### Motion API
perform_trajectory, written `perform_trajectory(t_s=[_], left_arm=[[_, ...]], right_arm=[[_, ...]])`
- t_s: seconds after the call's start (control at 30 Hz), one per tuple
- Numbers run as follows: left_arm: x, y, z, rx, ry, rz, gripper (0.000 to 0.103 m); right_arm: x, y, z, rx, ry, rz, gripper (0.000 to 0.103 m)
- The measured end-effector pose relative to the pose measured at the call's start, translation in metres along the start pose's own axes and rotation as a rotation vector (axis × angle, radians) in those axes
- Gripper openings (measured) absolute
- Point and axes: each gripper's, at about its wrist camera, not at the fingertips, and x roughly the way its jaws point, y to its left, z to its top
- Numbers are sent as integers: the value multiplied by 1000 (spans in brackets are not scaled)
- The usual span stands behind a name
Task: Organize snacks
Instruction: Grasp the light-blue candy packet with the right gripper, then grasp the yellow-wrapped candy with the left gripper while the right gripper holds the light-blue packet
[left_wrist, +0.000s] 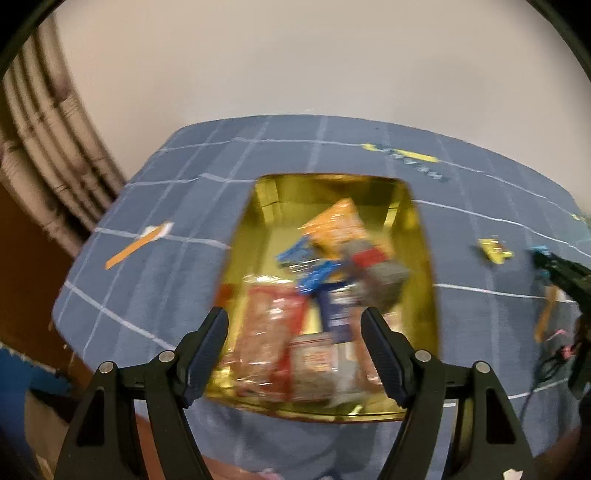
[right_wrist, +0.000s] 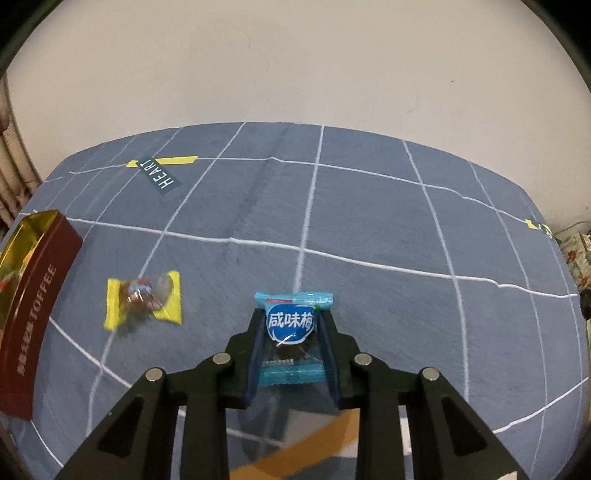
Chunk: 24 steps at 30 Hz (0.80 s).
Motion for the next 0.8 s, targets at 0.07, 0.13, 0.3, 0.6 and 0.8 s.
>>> perform_trajectory(t_s=[0.07, 0.13, 0.3, 0.6, 0.8], left_arm=[[-4, -17, 5, 45, -16, -14, 71], [-8, -35, 11, 105, -41, -14, 72], [-11, -79, 25, 248, -79, -50, 72], [11, -155, 40, 406, -61, -167, 72], [31, -195, 48, 483, -36, -195, 72]], right_arm=[[-3, -5, -4, -7, -11, 7, 29], [-4, -10, -9, -14, -25, 14, 28], [-11, -18, -21, -40, -43, 9, 28], [-15, -37, -33, -44, -52, -13, 27], [-12, -44, -34, -20, -51, -17, 27]])
